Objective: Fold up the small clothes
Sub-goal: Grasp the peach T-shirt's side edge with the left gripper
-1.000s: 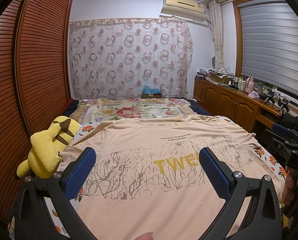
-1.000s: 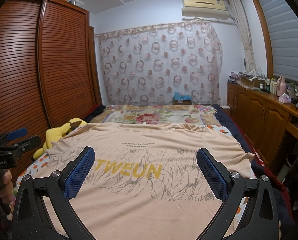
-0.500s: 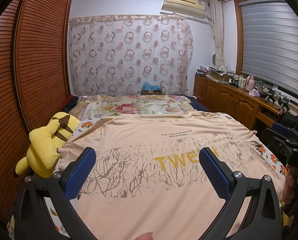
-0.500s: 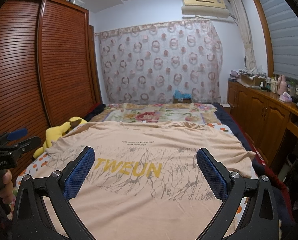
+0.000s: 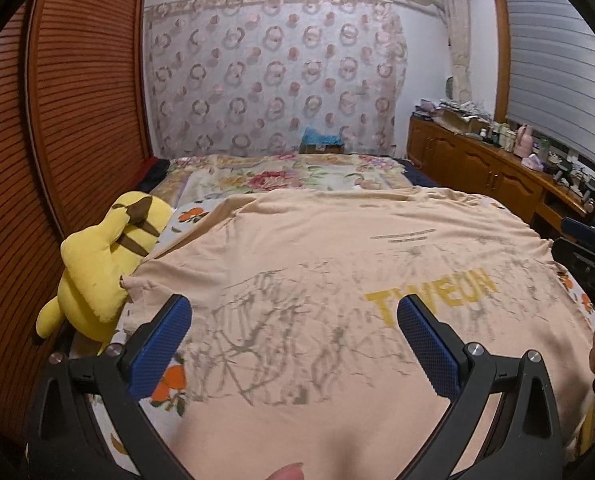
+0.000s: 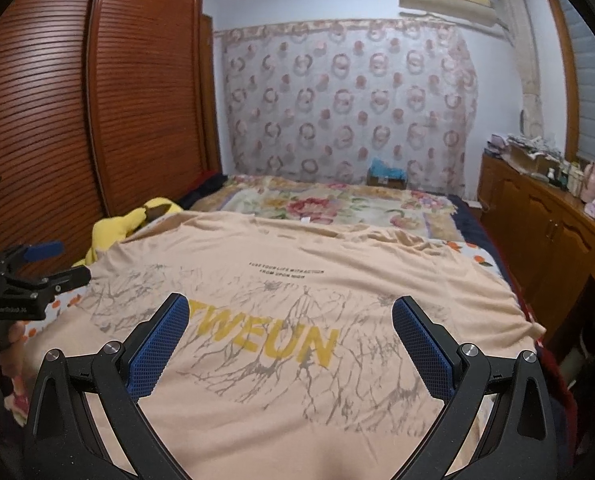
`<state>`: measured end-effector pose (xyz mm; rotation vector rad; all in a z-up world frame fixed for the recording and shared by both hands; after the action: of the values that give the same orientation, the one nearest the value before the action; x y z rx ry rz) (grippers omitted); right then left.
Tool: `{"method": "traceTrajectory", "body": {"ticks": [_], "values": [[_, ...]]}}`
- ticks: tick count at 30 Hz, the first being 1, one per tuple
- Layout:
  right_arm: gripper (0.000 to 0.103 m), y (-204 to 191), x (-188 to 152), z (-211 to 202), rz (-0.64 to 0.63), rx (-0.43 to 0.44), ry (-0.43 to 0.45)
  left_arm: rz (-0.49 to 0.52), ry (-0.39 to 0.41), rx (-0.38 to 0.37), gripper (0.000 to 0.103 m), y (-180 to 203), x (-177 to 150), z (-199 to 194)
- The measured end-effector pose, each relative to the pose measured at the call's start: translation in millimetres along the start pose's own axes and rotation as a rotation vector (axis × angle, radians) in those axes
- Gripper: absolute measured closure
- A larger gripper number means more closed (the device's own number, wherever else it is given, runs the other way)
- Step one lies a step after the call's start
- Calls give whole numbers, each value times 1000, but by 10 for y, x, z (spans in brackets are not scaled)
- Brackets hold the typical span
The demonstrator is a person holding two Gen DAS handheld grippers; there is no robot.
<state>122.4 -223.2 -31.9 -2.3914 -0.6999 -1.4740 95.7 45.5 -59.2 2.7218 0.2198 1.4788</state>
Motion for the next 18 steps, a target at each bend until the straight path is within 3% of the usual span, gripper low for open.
{"method": "traceTrajectory", "body": {"ticks": [16,18], "values": [[0,-77,119,873,-41,140,-175,-92,-102,41,0,-1076,248,535],[0,-76,138,960,-48,145,-191,-101,-119,44,4,-1197,254,596]]}}
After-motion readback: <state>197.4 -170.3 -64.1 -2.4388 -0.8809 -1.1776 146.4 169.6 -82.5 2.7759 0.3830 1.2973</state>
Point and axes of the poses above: each gripper's, at about its wrist camera, not at the fingertips, and z roughly the way its jaws point, y to its right, x to its top, the point moved 5 cm from there along z, roughly the way its jaws point, and after that the axes turned 4 degrees about -z, right-handed, at the moved point
